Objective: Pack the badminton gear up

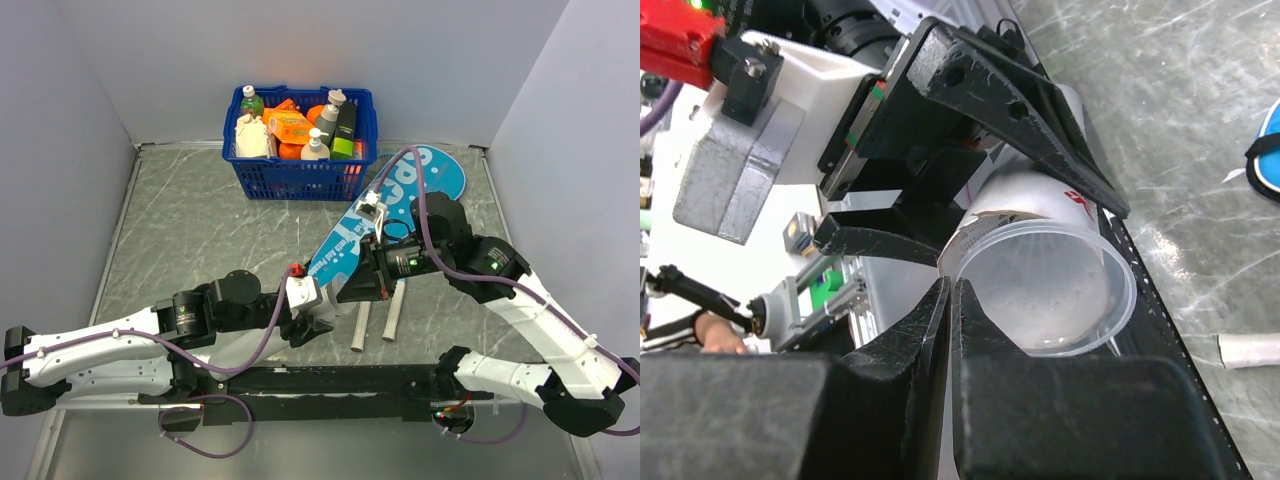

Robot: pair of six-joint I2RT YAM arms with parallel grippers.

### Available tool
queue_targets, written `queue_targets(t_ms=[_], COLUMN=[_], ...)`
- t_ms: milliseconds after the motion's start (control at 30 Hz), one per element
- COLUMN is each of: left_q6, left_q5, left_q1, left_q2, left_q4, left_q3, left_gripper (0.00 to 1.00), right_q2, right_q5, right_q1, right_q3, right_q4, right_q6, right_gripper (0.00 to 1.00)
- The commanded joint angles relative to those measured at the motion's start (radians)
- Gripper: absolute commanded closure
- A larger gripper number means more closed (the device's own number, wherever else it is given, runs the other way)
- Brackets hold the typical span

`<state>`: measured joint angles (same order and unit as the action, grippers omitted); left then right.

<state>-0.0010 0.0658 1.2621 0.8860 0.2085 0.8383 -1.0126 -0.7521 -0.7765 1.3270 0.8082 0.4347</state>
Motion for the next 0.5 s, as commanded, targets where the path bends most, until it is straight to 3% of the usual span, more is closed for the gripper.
queue_targets(t_ms=[0,467], left_q6=[0.016,0.018], left_q5=[0.003,-0.001], left_q1=[0.003,0.003], left_q2=[-0.019,-0.021], left_q4=[0.009,0.012], left_q3=[0.015,0.015], left_gripper=[0.98,0.98], right_q2=[0.008,0.000], right_q5=[-0.001,-0.006], right_q1=[-0.027,-0.060], right_q3=[-0.017,-0.040], right_q4=[-0.032,-0.063], right_q6=[-0.017,-0.011], right_gripper=[0.92,0.93])
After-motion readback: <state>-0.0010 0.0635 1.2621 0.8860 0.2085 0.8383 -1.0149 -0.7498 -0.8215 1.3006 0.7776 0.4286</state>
